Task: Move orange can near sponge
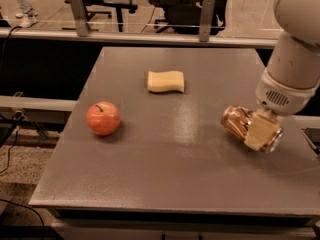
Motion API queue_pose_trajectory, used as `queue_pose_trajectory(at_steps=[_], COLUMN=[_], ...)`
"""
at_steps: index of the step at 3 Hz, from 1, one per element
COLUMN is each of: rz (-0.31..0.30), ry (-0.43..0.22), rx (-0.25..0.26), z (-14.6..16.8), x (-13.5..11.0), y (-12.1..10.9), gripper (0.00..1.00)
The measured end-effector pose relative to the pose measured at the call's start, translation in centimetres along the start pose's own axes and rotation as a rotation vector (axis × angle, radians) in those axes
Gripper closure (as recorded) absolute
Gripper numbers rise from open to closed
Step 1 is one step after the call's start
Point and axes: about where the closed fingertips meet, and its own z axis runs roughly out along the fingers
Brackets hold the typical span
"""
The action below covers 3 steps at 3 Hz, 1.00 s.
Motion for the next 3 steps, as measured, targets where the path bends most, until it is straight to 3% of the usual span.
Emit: queue_pose_trajectory(at_steps=[3], rz=[-0.113], ry=[-0.136], rx=[-0.023], z=[-1.8], x=[-9.1], y=[-5.4], gripper=[1.0])
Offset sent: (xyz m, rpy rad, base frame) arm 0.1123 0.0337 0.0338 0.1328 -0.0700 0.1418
